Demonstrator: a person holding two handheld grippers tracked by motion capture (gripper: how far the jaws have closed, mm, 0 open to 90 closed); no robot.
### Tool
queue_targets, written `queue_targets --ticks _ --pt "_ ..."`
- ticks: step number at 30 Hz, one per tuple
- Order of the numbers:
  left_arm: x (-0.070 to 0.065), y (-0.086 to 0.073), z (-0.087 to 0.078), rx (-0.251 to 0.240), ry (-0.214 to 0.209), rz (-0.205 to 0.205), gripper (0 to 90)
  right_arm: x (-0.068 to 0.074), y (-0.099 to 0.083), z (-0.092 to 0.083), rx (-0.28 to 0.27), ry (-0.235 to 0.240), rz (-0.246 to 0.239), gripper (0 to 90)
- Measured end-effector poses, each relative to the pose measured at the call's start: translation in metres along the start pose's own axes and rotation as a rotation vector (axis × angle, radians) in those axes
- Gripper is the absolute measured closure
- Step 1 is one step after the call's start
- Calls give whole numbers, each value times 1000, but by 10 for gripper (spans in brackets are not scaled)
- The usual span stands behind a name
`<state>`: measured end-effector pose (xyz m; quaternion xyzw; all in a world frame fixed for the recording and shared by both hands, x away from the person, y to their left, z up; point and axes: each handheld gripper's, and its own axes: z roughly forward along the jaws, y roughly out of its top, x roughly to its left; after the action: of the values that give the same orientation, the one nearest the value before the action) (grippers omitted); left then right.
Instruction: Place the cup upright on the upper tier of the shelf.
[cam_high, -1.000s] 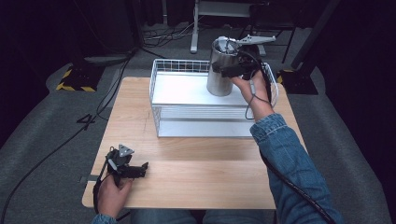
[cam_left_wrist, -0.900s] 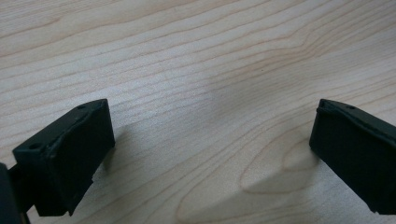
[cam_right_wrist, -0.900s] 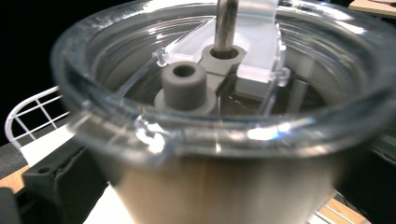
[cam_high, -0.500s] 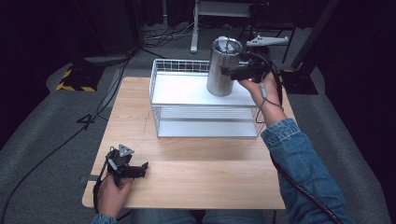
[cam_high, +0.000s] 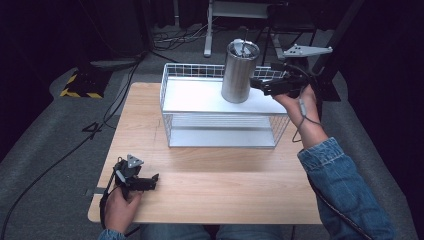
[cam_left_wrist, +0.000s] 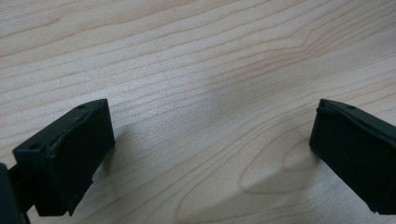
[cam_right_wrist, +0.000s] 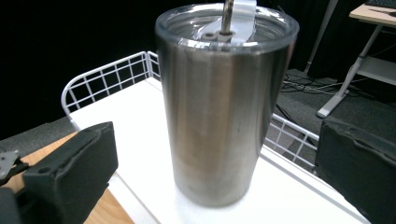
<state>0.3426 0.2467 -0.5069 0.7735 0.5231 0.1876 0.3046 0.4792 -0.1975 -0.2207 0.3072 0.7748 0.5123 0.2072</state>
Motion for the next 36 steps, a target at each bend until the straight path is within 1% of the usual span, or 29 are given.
queue_targets --ticks 1,2,4,5,6,7,8,10,12,14,15,18,21,22,23,26,29,30,32,33,35,36 --pt "0 0 0 0 0 0 3 1 -3 -7 2 1 -6 0" --pt "0 0 0 0 0 0 3 1 -5 -10 1 2 -12 0" --pt "0 0 0 0 0 0 3 1 -7 -13 -1 4 -11 0" --pt "0 0 0 0 0 0 3 2 -11 -21 -1 7 -13 0" --pt "0 0 0 0 0 0 3 2 -11 -21 -1 7 -13 0" --pt "0 0 0 0 0 0 3 2 -15 -28 -3 10 -11 0" --pt "0 0 0 0 0 0 3 2 -15 -28 -3 10 -11 0" --pt "0 0 0 0 0 0 3 1 -21 -37 -2 9 -13 0" --pt "0 0 0 0 0 0 3 1 -23 -39 0 6 -16 0" --pt "0 0 0 0 0 0 3 1 -27 -44 6 1 -17 0" --pt "0 0 0 0 0 0 3 1 -32 -49 16 0 -18 1" --pt "0 0 0 0 0 0 3 1 -36 -53 21 0 -18 2" --pt "0 0 0 1 0 0 3 1 -44 -59 32 -3 -25 2" --pt "0 0 0 1 1 0 3 1 -49 -62 41 -7 -22 2" --pt "0 0 0 2 1 0 3 1 -49 -62 41 -7 -22 2" --pt "0 0 0 2 0 1 3 2 -57 -65 54 -13 -25 2" --pt "0 0 0 1 1 0 3 2 -66 -68 74 -19 -27 2" --pt "0 0 0 2 1 0 3 3 -74 -69 86 -21 -29 2" --pt "0 0 0 1 1 0 3 3 -77 -69 90 -23 -30 2" --pt "0 0 0 1 1 1 3 3 -84 -69 101 -28 -31 2" --pt "0 0 0 1 1 1 3 2 -92 -69 117 -34 -26 2" --pt "0 0 0 1 1 0 3 2 -92 -69 117 -34 -26 2"
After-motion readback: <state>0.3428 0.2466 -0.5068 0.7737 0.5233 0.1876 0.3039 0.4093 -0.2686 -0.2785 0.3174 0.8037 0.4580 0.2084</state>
